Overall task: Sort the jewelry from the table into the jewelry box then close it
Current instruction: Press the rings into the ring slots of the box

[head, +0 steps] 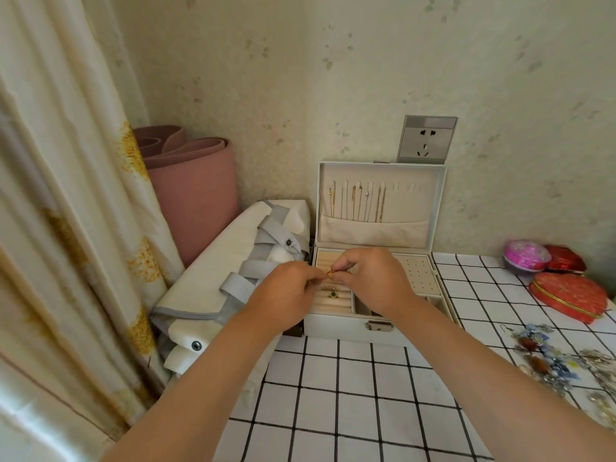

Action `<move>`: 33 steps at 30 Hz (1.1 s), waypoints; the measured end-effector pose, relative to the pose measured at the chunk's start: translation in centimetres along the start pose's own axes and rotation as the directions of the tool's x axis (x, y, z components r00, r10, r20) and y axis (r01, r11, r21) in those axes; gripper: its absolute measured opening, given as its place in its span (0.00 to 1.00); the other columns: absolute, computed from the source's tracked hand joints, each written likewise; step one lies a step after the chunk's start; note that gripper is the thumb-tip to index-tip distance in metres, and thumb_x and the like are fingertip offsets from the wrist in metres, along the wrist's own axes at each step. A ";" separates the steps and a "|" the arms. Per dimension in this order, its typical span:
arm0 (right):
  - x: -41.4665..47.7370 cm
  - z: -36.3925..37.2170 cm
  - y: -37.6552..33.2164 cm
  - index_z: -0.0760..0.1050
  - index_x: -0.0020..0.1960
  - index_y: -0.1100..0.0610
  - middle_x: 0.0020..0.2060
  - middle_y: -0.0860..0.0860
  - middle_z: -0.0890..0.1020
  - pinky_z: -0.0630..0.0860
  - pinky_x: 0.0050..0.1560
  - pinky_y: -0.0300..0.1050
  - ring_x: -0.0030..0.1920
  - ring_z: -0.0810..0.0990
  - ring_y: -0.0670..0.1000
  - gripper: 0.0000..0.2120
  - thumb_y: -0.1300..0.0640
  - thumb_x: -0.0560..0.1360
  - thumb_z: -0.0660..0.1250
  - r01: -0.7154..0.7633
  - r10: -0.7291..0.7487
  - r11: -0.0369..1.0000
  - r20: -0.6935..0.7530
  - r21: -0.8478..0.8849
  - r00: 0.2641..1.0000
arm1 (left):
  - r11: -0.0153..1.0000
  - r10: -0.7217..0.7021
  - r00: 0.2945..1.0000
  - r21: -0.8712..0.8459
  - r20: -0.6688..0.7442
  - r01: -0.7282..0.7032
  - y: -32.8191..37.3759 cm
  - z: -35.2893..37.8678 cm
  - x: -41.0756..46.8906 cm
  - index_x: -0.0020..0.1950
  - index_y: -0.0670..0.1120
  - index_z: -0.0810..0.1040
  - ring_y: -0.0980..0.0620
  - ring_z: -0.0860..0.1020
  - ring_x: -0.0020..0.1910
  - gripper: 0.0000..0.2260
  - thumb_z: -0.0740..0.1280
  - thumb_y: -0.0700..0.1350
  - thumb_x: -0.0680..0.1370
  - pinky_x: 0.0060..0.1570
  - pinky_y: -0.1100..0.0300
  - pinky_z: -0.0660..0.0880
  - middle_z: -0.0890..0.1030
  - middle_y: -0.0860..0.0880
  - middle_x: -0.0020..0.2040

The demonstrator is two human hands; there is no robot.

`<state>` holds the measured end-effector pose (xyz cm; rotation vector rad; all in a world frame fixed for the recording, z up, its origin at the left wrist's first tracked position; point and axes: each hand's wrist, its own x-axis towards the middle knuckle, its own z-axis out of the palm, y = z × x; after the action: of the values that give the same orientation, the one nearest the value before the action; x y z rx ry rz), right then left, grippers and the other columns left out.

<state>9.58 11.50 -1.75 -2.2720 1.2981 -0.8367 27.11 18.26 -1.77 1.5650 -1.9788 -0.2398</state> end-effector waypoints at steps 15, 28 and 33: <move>-0.2 -1.0 0.3 0.84 0.53 0.45 0.48 0.39 0.84 0.71 0.47 0.34 0.46 0.77 0.39 0.08 0.56 0.78 0.69 0.111 -0.096 0.981 0.099 -0.158 0.990 | 0.997 0.000 1.000 0.076 -0.025 0.002 0.1 0.6 -0.2 0.65 0.49 0.76 0.55 0.73 0.58 0.14 0.64 0.43 0.80 0.55 0.59 0.74 0.79 0.53 0.57; -0.5 -0.5 0.2 0.84 0.50 0.46 0.49 0.42 0.81 0.76 0.50 0.45 0.49 0.79 0.46 0.08 0.56 0.78 0.68 0.128 -0.108 0.974 0.112 -0.185 0.988 | 0.989 0.042 0.999 0.140 0.016 -0.044 0.0 1.1 -0.2 0.64 0.50 0.79 0.53 0.71 0.57 0.13 0.63 0.46 0.81 0.53 0.56 0.74 0.77 0.52 0.55; -0.4 -0.7 0.0 0.84 0.51 0.44 0.50 0.42 0.80 0.77 0.50 0.46 0.50 0.79 0.46 0.10 0.56 0.78 0.67 0.133 -0.099 0.967 0.162 -0.217 0.982 | 0.984 0.025 0.998 0.175 0.050 -0.034 0.3 1.0 0.1 0.65 0.49 0.79 0.52 0.70 0.58 0.14 0.61 0.47 0.81 0.55 0.55 0.73 0.76 0.50 0.57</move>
<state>8.99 11.82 -1.38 -2.5563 1.2580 -0.5648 26.26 18.03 -2.42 1.6517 -2.1077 -0.0930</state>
